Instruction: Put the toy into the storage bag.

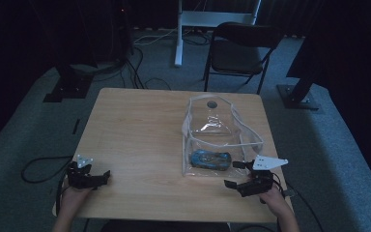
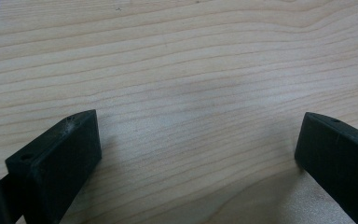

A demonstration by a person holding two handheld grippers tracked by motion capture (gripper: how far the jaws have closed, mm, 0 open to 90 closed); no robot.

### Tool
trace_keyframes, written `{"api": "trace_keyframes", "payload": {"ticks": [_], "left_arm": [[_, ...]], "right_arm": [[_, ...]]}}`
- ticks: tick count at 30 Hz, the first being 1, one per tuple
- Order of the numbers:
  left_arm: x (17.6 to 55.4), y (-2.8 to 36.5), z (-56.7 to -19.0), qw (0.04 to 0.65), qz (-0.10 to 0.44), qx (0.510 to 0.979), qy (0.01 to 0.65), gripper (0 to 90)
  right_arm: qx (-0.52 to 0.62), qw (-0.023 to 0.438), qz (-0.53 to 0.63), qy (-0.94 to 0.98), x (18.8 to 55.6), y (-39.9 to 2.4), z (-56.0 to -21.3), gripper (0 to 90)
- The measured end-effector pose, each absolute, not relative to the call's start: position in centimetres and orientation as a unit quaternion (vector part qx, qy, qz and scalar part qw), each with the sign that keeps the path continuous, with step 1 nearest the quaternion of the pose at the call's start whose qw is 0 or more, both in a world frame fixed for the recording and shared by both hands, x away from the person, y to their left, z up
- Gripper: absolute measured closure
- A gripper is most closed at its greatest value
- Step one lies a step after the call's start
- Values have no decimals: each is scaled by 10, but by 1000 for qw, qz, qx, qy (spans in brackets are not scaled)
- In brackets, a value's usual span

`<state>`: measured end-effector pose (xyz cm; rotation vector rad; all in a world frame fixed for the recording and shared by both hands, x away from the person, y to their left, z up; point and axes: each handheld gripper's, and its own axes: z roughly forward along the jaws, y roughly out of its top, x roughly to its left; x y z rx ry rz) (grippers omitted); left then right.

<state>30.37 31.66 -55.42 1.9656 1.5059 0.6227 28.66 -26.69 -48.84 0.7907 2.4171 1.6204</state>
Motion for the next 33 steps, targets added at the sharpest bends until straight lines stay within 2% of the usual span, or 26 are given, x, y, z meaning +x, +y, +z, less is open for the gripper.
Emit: {"api": "trace_keyframes", "payload": {"ticks": [16,33], "left_arm": [[304,317,-554,290,234,737,565,8],[304,317,-554,290,233,736,565,8]], "right_arm": [[308,68,505,803,286,-290,-531,137],[360,100,479,794,276,-309,-550,138]]}}
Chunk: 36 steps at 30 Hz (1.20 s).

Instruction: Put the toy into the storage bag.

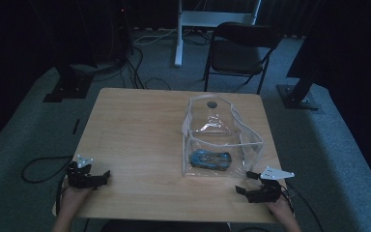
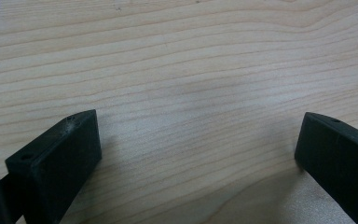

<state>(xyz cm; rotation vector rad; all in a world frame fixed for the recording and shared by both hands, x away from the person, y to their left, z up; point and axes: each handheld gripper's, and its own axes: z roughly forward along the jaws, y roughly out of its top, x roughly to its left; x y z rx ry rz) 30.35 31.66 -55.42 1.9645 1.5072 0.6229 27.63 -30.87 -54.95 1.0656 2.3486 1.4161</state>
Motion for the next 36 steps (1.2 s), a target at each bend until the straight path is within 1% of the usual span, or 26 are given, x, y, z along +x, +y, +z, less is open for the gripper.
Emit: {"api": "trace_keyframes", "payload": {"ticks": [2,13,15,17,20,28,31,36], "left_arm": [[303,317,-554,290,234,736,565,8],[303,317,-554,290,233,736,566,8],[303,317,-554,290,233,736,566,8],[303,317,-554,290,233,736,566,8],[303,317,-554,289,233,736,566,8],[303,317,-554,290,234,736,566,8],[303,317,-554,290,233,736,566,8],[303,317,-554,290,234,736,566,8]], "right_arm": [[360,105,472,798,274,-308,-551,138],[363,103,466,800,261,-321,-554,138],[378,120,459,795,260,-325,-555,138],[400,126,462,781,260,-329,-556,134],[425,156,437,777,260,-326,-558,124],[494,195,383,755,267,-324,-559,122],[509,207,376,746,268,-324,-559,122],[510,205,362,753,270,-321,-560,122]]}}
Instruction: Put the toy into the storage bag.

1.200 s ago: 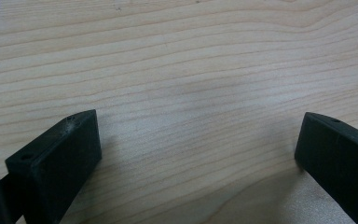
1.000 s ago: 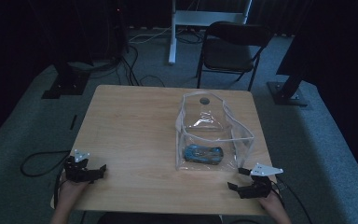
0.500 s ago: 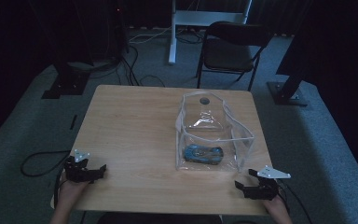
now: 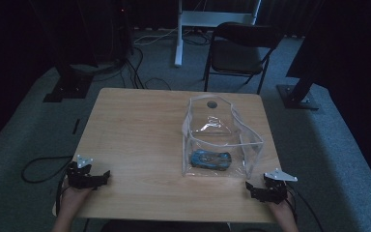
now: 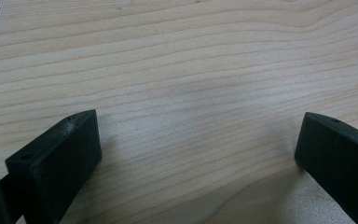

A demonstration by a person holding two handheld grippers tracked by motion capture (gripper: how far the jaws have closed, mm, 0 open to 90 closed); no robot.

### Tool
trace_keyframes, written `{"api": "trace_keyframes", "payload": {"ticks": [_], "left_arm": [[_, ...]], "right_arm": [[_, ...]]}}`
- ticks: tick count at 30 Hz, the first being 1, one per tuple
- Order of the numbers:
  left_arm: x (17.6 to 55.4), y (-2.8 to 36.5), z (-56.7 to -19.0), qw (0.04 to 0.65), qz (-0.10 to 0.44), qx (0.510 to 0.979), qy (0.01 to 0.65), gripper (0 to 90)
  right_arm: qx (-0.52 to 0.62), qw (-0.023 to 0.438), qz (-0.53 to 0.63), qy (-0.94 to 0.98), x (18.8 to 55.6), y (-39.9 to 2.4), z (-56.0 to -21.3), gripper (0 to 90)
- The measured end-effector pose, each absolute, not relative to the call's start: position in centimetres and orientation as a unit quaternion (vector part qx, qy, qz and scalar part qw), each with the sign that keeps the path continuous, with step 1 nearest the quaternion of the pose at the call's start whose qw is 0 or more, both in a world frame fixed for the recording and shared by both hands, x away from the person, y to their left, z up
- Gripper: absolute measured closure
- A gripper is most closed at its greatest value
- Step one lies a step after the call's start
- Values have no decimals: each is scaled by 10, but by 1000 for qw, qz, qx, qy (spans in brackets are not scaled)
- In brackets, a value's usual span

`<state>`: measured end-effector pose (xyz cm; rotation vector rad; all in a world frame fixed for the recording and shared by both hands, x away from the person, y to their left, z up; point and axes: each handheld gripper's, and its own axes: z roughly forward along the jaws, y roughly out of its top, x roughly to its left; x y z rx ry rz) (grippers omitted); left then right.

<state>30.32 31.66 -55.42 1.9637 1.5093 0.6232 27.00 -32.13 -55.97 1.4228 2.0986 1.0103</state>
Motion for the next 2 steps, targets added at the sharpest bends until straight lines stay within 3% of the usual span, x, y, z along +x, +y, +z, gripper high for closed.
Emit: {"api": "trace_keyframes", "payload": {"ticks": [2], "left_arm": [[303,317,-554,290,233,736,566,8]], "right_arm": [[509,206,361,754,270,-321,-560,122]]}}
